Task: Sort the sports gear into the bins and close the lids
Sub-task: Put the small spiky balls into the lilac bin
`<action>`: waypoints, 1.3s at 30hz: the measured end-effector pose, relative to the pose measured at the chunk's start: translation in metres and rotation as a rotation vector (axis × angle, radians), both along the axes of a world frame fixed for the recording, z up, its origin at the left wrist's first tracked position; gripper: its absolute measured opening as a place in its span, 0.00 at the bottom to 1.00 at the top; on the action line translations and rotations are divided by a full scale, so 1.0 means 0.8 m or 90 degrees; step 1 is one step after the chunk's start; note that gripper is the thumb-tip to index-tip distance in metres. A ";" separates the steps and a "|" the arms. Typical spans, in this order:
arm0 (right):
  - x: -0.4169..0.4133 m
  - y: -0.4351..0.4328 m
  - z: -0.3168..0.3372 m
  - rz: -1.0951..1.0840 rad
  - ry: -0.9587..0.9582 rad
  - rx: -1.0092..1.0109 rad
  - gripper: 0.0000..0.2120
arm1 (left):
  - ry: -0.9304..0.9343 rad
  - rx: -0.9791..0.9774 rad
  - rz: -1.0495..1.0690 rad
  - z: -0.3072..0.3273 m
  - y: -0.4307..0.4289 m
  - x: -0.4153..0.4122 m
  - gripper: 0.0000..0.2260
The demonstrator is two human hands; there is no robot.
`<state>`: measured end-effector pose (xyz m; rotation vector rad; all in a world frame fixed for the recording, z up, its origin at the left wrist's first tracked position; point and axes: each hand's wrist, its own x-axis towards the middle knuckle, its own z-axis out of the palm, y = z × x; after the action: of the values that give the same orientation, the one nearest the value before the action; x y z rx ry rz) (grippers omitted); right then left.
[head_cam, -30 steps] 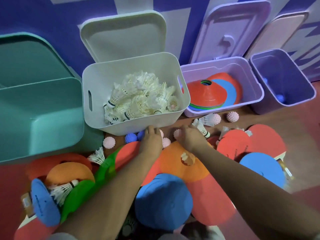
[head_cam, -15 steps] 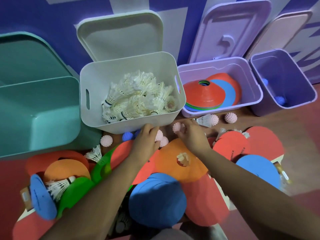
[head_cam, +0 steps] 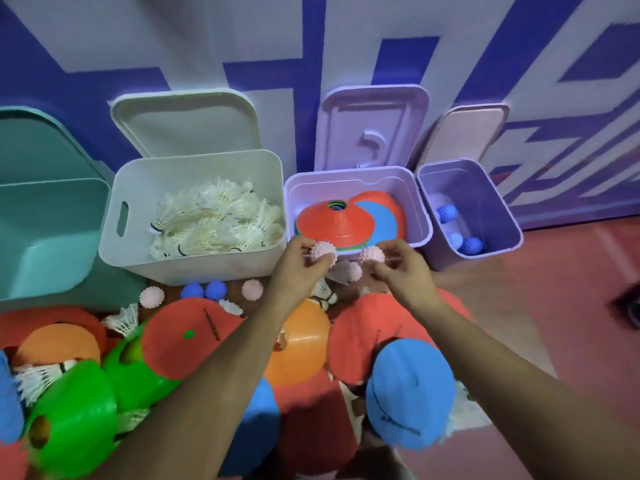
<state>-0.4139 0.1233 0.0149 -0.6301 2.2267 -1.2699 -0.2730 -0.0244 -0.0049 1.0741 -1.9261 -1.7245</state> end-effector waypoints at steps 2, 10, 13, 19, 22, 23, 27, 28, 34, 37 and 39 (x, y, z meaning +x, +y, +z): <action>-0.042 0.031 0.014 -0.003 0.011 0.002 0.11 | 0.021 -0.010 -0.033 0.010 0.027 -0.047 0.15; -0.217 0.151 0.023 -0.073 0.063 0.090 0.16 | 0.030 -0.095 -0.132 0.039 0.127 -0.237 0.13; -0.257 0.163 0.009 -0.064 0.085 0.133 0.17 | -0.014 -0.169 -0.176 0.032 0.146 -0.293 0.15; -0.296 0.146 -0.040 0.013 0.164 0.202 0.11 | -0.155 -0.307 -0.275 -0.017 0.152 -0.354 0.19; -0.300 0.146 -0.056 0.040 0.171 0.224 0.15 | -0.157 -0.337 -0.282 -0.026 0.147 -0.351 0.19; -0.298 0.149 -0.056 0.046 0.178 0.227 0.17 | -0.147 -0.353 -0.277 -0.024 0.146 -0.346 0.18; -0.265 0.162 -0.043 0.031 0.200 0.122 0.14 | -0.105 -0.349 -0.205 -0.017 0.140 -0.297 0.13; -0.250 0.164 -0.038 0.036 0.200 0.092 0.12 | -0.102 -0.334 -0.189 -0.016 0.138 -0.278 0.12; -0.157 0.139 -0.038 0.197 0.149 0.053 0.10 | -0.170 -0.249 -0.097 -0.033 0.123 -0.137 0.10; -0.133 0.108 -0.055 0.244 0.147 0.099 0.11 | -0.242 -0.284 -0.038 -0.048 0.114 -0.079 0.11; -0.122 0.088 -0.067 0.261 0.141 0.122 0.13 | -0.292 -0.309 0.005 -0.060 0.105 -0.054 0.10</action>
<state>-0.5118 0.1941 -0.0388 -1.1269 2.2015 -0.8048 -0.3162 0.0599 -0.0528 1.3477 -2.4292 -0.9627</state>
